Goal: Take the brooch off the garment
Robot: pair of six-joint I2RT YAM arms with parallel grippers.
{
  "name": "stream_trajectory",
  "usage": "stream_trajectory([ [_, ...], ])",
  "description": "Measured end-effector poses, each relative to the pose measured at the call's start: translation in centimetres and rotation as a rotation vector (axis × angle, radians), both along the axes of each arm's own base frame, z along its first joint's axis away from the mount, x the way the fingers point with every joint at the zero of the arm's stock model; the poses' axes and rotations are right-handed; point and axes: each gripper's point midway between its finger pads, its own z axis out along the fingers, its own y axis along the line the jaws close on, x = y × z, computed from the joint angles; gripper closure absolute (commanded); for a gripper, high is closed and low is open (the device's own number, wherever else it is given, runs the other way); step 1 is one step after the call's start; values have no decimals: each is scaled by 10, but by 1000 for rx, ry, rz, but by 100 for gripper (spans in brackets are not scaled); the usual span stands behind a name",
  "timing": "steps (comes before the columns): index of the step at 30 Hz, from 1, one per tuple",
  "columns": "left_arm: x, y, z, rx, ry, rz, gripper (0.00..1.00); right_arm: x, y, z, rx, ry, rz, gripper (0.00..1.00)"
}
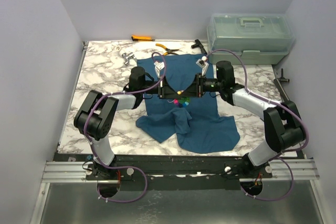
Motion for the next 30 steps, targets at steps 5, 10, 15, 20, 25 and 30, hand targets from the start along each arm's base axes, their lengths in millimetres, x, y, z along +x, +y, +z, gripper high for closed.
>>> stream_trajectory([
  [5,2,0,1,-3,-6,7,100,1,-2,2,-3,-9,-25,75],
  [10,3,0,1,-3,-3,16,100,2,-2,1,0,-18,-35,72],
  [15,5,1,2,-4,0,21,100,2,-5,3,2,-27,-43,70],
  [20,5,1,2,-5,0,22,100,2,-5,3,2,-29,-43,63],
  [25,5,1,2,-6,1,21,100,2,-6,4,5,-28,-41,47],
  [30,5,1,3,-8,-4,21,100,-1,-5,11,36,-32,-12,42],
])
